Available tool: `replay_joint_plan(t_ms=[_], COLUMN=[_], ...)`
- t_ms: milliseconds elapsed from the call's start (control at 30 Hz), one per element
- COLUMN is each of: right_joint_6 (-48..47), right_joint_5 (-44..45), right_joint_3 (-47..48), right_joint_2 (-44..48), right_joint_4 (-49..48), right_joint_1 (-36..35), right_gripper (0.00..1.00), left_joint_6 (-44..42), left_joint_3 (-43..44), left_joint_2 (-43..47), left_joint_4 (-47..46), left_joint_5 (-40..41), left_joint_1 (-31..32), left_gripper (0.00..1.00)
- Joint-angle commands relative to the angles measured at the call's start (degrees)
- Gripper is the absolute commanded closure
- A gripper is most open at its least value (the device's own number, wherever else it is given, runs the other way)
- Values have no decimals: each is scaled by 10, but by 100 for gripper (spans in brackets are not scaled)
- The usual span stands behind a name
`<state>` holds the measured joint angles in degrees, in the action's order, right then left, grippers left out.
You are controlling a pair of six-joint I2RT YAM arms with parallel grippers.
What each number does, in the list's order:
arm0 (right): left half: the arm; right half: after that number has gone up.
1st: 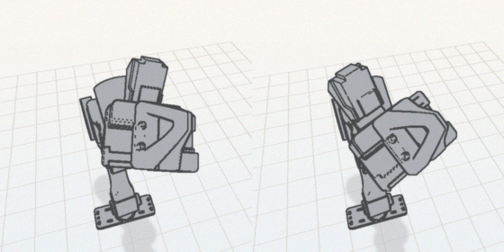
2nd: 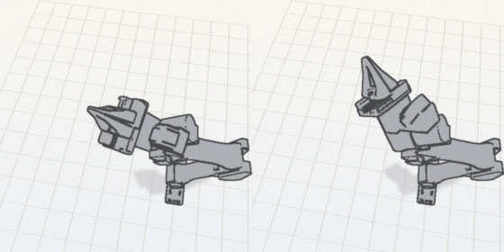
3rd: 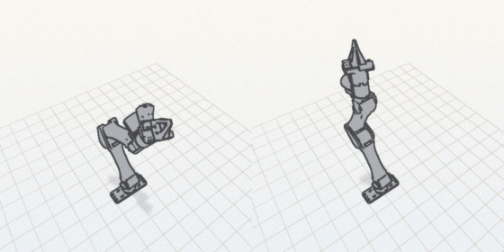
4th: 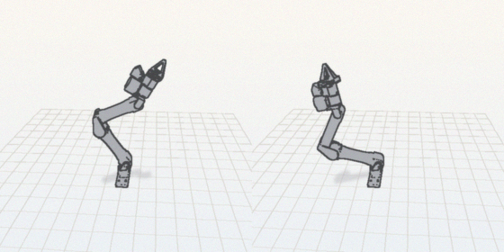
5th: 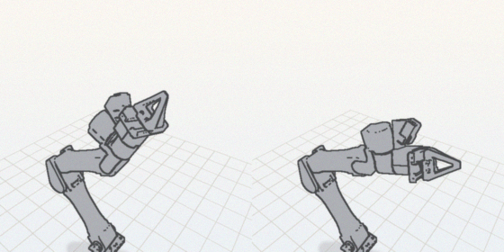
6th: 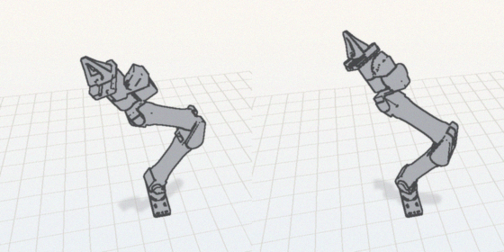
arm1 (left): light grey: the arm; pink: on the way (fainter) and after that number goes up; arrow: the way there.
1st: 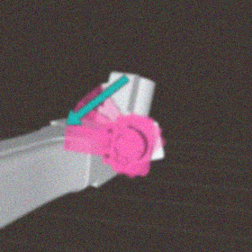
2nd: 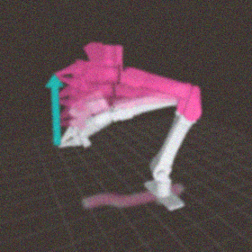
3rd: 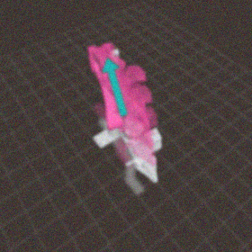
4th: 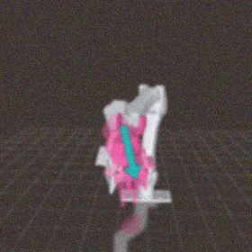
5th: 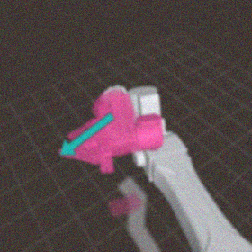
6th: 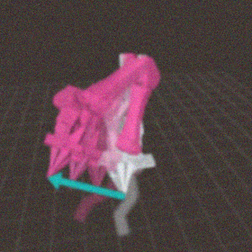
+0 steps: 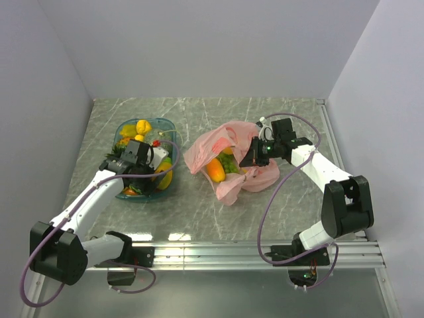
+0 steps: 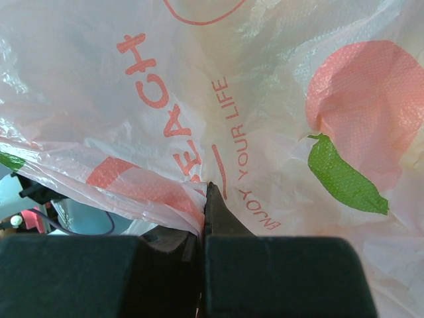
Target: Place the fake fruits into the plastic bag and tie a complex knot
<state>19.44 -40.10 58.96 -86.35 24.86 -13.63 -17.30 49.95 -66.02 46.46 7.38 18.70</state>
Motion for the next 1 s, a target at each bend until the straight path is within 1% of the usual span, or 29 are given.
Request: replay_joint_plan(t_ms=[0,33,67,133,167,300,433,533,567,600,700,733,767,800,833,867,900,967], right_joint_6=[-4,-3,-4,-2,-2,1,2,1,1,2,-1,0,1,2,2,2,0,-6], right_joint_5=[-2,-1,-1,-1,-2,-2,-2,-1,-1,-1,-1,-2,-3,-5,-5,-6,-7,-3], right_joint_3=[31,31,31,30,29,28,30,32,32,33,36,37,37,38,38,39,41,44], right_joint_2=[7,8,9,7,7,5,4,3,2,2,4,4,6,8,8,8,8,9], right_joint_4=[3,4,1,1,0,-4,-3,-4,-4,-4,-3,-2,-3,-3,-4,-2,0,4], right_joint_1=[-3,-3,-3,-3,-3,-3,-3,-3,-3,-3,-3,-3,-3,-3,-3,-3,-3,-3], right_gripper=[100,100,100,100,100,100,100,100,100,100,100,100,100,100,100,100,100,100], left_joint_6=[-2,1,2,8,9,1,1,-23,-33,-62,-90,-97,-102,-101,-97,-93,-91,-81], left_joint_3=[0,2,8,17,27,48,80,116,129,133,158,173,211,232,252,287,302,332], left_joint_2=[4,5,7,10,12,43,59,64,66,72,81,79,77,69,62,54,34,15], left_joint_4=[-25,-21,-16,10,22,69,125,173,202,216,242,251,255,253,249,244,228,196], left_joint_5=[-3,0,1,5,6,-1,-34,-99,-147,-172,-237,-264,-289,-340,-364,-381,-407,-426], left_joint_1=[-6,-9,-9,-9,-9,-9,-9,-9,-9,-9,-9,-8,-8,-7,-1,4,17,30], left_gripper=[3,5,10,16,22,29,37,41,42,42,44,45,45,46,47,48,49,51])
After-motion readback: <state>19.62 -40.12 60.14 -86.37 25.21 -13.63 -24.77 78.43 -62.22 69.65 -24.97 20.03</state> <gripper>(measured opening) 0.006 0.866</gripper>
